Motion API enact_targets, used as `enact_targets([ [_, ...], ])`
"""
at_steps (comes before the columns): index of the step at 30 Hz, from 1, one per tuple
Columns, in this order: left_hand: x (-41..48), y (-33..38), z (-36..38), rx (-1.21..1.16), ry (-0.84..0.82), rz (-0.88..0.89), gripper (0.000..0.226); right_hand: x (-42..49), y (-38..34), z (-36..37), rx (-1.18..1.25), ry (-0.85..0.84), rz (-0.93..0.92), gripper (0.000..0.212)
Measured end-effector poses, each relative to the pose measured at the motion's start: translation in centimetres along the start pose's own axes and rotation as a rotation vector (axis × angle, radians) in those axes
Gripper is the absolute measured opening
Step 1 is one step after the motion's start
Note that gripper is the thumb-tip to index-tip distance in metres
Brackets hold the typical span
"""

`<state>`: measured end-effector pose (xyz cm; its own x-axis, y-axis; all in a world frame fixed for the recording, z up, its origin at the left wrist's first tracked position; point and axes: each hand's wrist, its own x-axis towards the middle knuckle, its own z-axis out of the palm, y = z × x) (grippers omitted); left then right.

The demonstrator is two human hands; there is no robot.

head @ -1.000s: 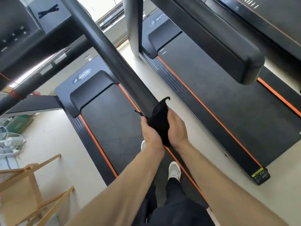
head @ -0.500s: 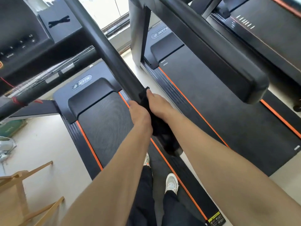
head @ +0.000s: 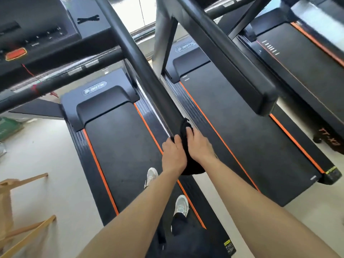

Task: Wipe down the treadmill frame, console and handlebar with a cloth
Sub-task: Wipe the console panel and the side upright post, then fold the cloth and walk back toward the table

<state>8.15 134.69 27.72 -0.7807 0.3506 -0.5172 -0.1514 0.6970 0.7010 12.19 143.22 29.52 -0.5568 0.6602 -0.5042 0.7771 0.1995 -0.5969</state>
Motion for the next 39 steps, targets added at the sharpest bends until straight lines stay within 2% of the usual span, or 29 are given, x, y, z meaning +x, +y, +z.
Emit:
enact_targets([
  [2, -1.0, -0.9, -0.7, 0.046, -0.012, 0.009, 0.031, -2.3, 0.7, -0.5, -0.065, 0.114, -0.031, 0.035],
  [4, -1.8, -1.2, -2.3, -0.039, 0.012, 0.009, 0.024, -4.0, 0.4, -1.1, -0.085, 0.266, -0.071, 0.022],
  [6, -2.4, -0.9, -4.9, -0.146, 0.037, 0.031, 0.021, -5.0, -0.7, -1.3, 0.034, 0.322, -0.155, 0.020],
  [7, -2.9, -0.7, -6.5, -0.205, 0.045, 0.039, 0.020, -5.3, -1.6, -1.2, 0.129, 0.272, -0.210, 0.019],
  [11, -5.2, -0.9, -13.6, -0.309, -0.010, 0.045, 0.016, -6.8, -7.1, 0.3, 0.457, -0.114, -0.324, 0.006],
  [14, -7.4, -1.8, -18.5, -0.504, 0.024, -0.032, 0.017, -7.9, -11.4, 2.2, 0.578, -0.312, -0.371, 0.017],
  [16, -8.8, -2.5, -21.9, -0.595, 0.112, 0.014, 0.019, -8.9, -14.3, 3.9, 0.498, -0.389, -0.440, 0.018],
  [19, -10.4, -4.5, -26.3, -0.415, 0.239, 0.189, 0.021, -11.2, -18.6, 6.7, 0.394, -0.495, -0.518, 0.020],
  [22, -11.5, -7.4, -30.1, -0.407, 0.444, 0.198, 0.018, -13.6, -22.2, 9.6, 0.320, -0.538, -0.584, 0.032],
  [25, -13.1, -10.5, -34.3, -0.436, 0.561, 0.181, 0.019, -16.0, -25.3, 12.1, 0.178, -0.609, -0.675, 0.050],
  [27, -14.5, -12.5, -37.1, -0.404, 0.602, 0.151, 0.021, -17.8, -27.4, 13.8, 0.066, -0.729, -0.741, 0.041],
  [29, -15.9, -14.3, -40.0, -0.350, 0.612, 0.150, 0.021, -20.1, -29.5, 15.6, -0.004, -0.861, -0.724, 0.020],
  [32, -18.3, -17.0, -43.6, -0.299, 0.643, 0.169, 0.019, -22.9, -32.0, 19.1, -0.087, -0.939, -0.708, 0.023],
  [35, -20.7, -20.0, -46.2, -0.271, 0.671, 0.135, 0.017, -25.1, -34.0, 22.8, -0.150, -0.986, -0.755, 0.011],
  [39, -23.5, -23.9, -47.9, -0.333, 0.700, 0.083, 0.015, -27.6, -35.9, 27.6, -0.183, -1.039, -0.857, 0.008],
])
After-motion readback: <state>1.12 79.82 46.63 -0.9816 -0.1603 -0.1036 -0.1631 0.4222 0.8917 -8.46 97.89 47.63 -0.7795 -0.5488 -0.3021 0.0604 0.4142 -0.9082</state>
